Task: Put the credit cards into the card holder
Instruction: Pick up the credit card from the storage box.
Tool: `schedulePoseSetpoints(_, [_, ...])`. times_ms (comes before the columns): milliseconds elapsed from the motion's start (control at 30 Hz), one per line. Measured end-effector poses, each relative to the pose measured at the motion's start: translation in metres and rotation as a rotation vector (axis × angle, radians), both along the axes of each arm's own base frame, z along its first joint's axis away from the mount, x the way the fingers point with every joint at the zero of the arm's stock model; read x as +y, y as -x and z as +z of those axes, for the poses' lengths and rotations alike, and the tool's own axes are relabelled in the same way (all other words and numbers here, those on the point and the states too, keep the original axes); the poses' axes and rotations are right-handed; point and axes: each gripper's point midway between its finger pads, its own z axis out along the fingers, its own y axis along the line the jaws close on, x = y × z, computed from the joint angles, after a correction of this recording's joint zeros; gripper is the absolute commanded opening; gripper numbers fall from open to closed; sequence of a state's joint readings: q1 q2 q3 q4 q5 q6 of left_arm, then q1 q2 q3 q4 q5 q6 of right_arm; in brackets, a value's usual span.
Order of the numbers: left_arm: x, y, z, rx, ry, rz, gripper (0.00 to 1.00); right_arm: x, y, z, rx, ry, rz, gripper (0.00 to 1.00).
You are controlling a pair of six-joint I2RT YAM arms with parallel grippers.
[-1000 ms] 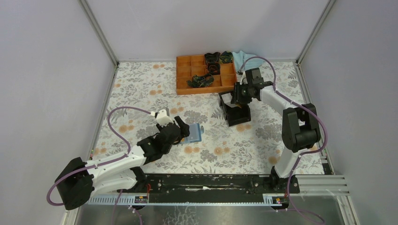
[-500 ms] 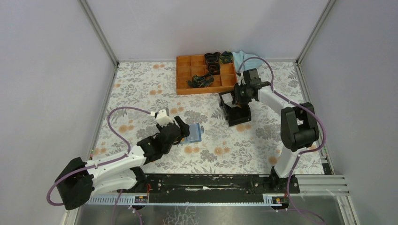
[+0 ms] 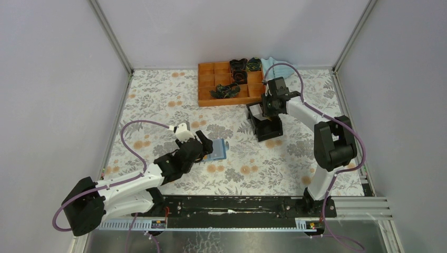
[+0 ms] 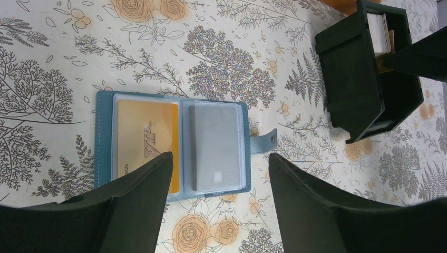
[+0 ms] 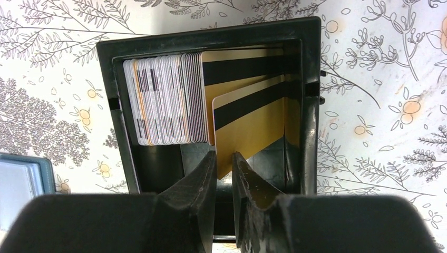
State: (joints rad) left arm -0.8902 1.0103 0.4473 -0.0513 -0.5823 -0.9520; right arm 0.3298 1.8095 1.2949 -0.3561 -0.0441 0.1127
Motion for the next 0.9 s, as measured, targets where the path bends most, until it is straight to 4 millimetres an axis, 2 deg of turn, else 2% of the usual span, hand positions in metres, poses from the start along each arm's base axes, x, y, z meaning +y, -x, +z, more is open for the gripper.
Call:
schedulePoseSetpoints(333, [0.0, 0.0, 0.0, 0.0, 0.002, 0.0, 0.75, -0.014, -0.002, 0.004, -0.022, 0.071, -0.037, 0.14])
schedulePoseSetpoints(667, [0.0, 0.0, 0.0, 0.0, 0.004, 0.002, 0.75, -0.032, -0.005, 0.012, -0.055, 0.166, -0.078, 0.0])
schedulePoseSetpoints(900, [0.0, 0.0, 0.0, 0.0, 0.004, 0.002, 0.75, -0.038, -0.004, 0.015, -0.065, 0.21, -0.089, 0.0])
